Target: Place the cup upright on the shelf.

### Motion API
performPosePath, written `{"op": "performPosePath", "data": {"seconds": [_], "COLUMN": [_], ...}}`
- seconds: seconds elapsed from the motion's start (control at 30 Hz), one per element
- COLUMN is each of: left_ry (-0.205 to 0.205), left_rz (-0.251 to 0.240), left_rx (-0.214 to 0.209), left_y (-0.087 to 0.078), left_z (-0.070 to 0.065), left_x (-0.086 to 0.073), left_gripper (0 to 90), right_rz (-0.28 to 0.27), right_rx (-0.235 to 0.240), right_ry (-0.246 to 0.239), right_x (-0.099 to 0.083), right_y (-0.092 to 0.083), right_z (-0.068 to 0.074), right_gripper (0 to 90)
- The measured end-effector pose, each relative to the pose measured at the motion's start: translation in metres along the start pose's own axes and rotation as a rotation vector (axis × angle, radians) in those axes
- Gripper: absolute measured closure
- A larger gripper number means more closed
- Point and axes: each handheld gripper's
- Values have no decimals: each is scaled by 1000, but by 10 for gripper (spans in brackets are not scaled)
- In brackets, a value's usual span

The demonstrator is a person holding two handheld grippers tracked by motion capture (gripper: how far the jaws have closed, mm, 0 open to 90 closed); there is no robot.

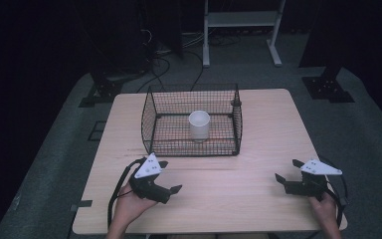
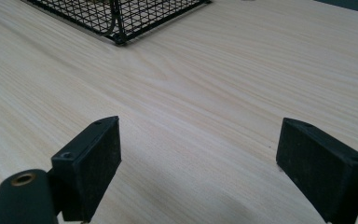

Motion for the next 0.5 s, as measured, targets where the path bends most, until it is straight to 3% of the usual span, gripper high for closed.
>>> {"op": "performPosePath", "data": {"seconds": [0.5], "left_ry": [-64], "left_rz": [-59], "left_rx": [32], "left_y": [-12], "left_z": [2], "left_x": [-28], "left_gripper": [101], "right_rz": [0], "right_rx": [-2], "right_ry": [-1], "right_x": [0], "right_y": [0], "right_z": [0], "right_gripper": [131]}}
Point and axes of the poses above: each handheld gripper's, and its own axes: y roughly forward along the jaws, x roughly out of its top, z roughly to its left, and after that the axes turned 3 degrees about z, right-handed
